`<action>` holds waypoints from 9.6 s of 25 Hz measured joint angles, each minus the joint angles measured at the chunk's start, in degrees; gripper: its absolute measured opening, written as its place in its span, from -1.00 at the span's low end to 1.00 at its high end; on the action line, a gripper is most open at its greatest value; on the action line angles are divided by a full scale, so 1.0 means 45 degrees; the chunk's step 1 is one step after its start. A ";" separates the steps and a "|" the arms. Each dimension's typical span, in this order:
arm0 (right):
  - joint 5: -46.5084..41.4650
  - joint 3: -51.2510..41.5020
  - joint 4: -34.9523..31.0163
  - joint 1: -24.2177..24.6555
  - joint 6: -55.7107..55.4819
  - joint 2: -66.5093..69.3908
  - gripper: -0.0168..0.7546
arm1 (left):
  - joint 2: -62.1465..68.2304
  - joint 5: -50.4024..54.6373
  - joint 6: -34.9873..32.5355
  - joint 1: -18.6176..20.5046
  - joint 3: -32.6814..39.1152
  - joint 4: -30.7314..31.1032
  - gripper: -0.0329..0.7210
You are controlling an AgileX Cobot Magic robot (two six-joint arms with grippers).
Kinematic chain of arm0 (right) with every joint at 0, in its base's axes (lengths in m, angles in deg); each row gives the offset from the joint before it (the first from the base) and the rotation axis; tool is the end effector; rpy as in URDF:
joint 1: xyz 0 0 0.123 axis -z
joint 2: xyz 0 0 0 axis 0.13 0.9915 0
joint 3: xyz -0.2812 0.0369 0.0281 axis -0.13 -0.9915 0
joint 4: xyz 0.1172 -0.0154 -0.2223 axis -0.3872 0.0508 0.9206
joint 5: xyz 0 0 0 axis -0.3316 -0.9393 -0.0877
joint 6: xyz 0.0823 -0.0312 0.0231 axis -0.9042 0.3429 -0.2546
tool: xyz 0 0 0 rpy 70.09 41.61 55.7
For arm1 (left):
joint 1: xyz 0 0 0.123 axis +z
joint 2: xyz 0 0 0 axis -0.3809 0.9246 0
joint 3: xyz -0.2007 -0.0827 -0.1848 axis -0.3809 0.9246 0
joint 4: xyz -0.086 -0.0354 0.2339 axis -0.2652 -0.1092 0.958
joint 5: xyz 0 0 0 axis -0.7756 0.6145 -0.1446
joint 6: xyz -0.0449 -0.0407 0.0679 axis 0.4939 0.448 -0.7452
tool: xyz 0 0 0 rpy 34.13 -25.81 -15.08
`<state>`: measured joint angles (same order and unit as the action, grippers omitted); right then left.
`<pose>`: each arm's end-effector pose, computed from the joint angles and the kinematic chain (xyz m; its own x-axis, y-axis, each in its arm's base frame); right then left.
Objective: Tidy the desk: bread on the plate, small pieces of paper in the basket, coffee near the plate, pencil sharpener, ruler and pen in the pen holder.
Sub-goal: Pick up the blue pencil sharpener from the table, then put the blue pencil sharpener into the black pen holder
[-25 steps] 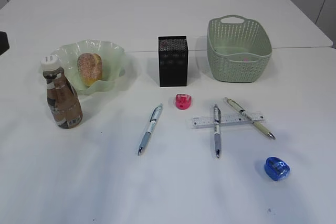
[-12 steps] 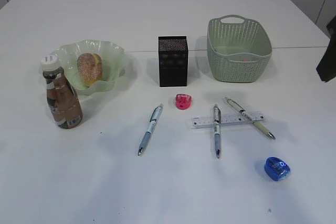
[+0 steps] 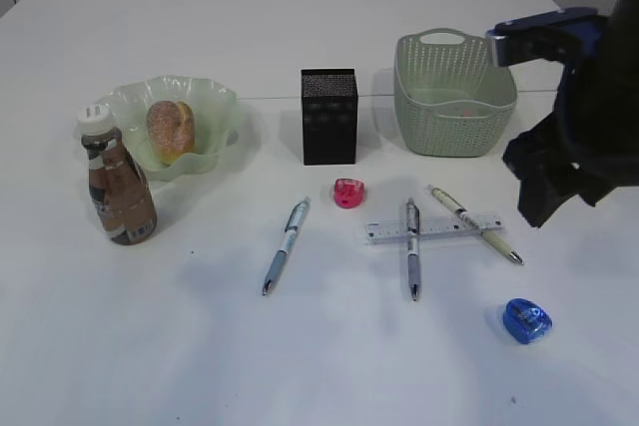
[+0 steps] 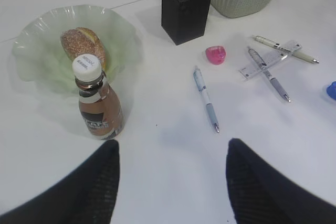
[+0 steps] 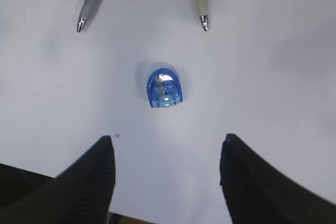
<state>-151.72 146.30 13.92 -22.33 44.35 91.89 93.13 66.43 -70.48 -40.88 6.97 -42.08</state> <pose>0.2900 0.0755 0.2822 -0.9411 -0.3085 -0.1387 -0.3083 0.9510 -0.0232 0.1383 -0.0588 0.3516 -0.5141 0.1645 -0.8418 0.4153 0.9065 -0.0765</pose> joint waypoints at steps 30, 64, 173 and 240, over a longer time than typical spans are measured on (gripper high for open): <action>0.2725 -0.1682 0.0327 -0.0142 0.0533 0.3146 0.32 | 0.0000 0.0394 0.0544 0.0000 0.0000 0.1467 0.28; 0.4595 -0.2773 0.0525 -0.0142 0.0559 0.3359 0.32 | 0.0000 0.0654 0.1035 0.0000 0.0000 0.1467 0.28; 0.0894 0.2011 -0.2218 -0.0142 0.1086 0.4501 -0.07 | 0.0000 0.0164 0.1182 0.0000 -0.0078 0.1336 0.28; 1.3964 0.6431 -0.8401 -0.0895 0.8983 0.8883 -0.07 | 0.0000 -0.1743 0.1188 0.0000 -0.0078 0.1738 0.28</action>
<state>-88.88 175.24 -23.88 -26.36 84.78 131.86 93.13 58.58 -65.13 -40.88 6.62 -34.26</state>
